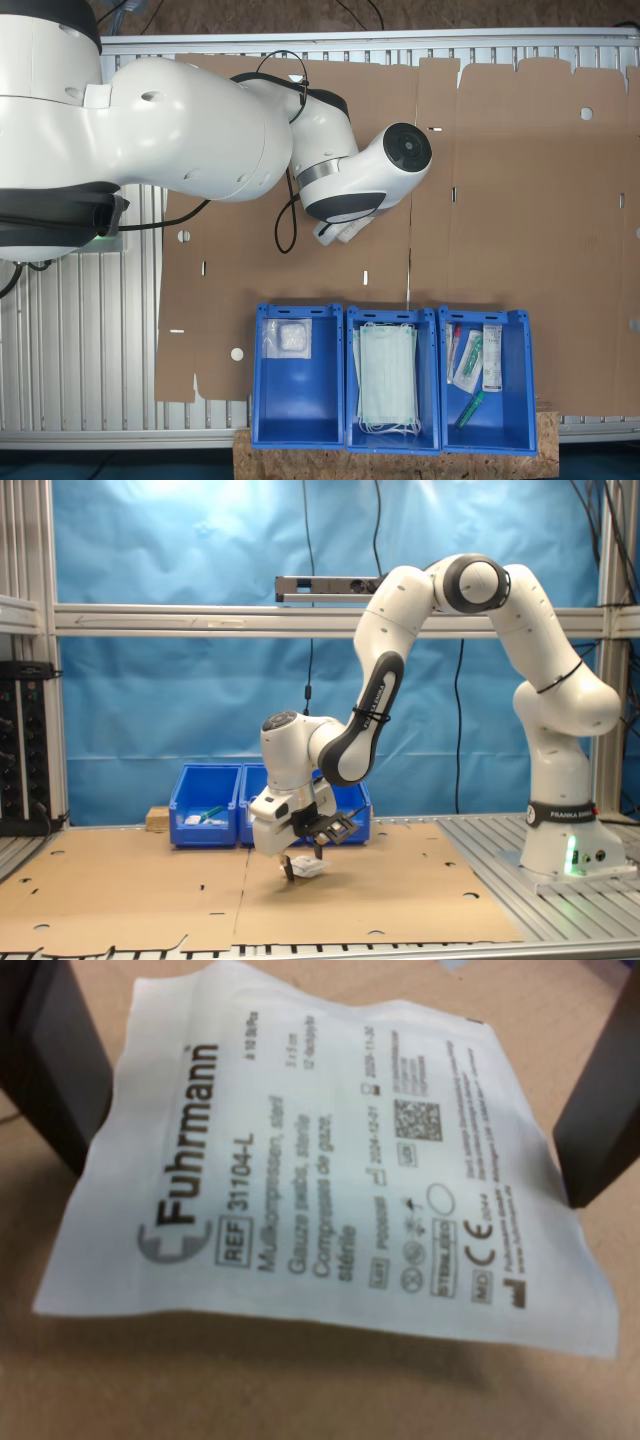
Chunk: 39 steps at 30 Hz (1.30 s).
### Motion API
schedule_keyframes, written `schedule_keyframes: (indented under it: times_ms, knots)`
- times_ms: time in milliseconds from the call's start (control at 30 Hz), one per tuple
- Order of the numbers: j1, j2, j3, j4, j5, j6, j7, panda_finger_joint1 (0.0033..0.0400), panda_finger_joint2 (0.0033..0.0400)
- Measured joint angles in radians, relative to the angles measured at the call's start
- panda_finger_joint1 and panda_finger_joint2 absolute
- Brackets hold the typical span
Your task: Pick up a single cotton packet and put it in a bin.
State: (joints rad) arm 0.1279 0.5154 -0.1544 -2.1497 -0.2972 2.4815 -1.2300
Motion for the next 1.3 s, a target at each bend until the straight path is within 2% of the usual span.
schedule_keyframes:
  times_ms: [633,667,833,867,1167,1200,1300]
  knots:
    - [0.0,0.0,0.0,0.0,0.0,0.0,0.0,0.04,0.04]
    - [0.0,0.0,0.0,0.0,0.0,0.0,0.0,0.0351,0.0351]
    - [0.0,0.0,0.0,0.0,0.0,0.0,0.0,0.0351,0.0351]
    - [0.0,0.0,0.0,0.0,0.0,0.0,0.0,0.026,0.026]
    - [0.0,0.0,0.0,0.0,0.0,0.0,0.0,0.026,0.026]
    - [0.0,0.0,0.0,0.0,0.0,0.0,0.0,0.0082,0.0082]
    - [0.0,-0.002,0.0,0.0,0.0,0.0,0.0,0.0082,0.0082]
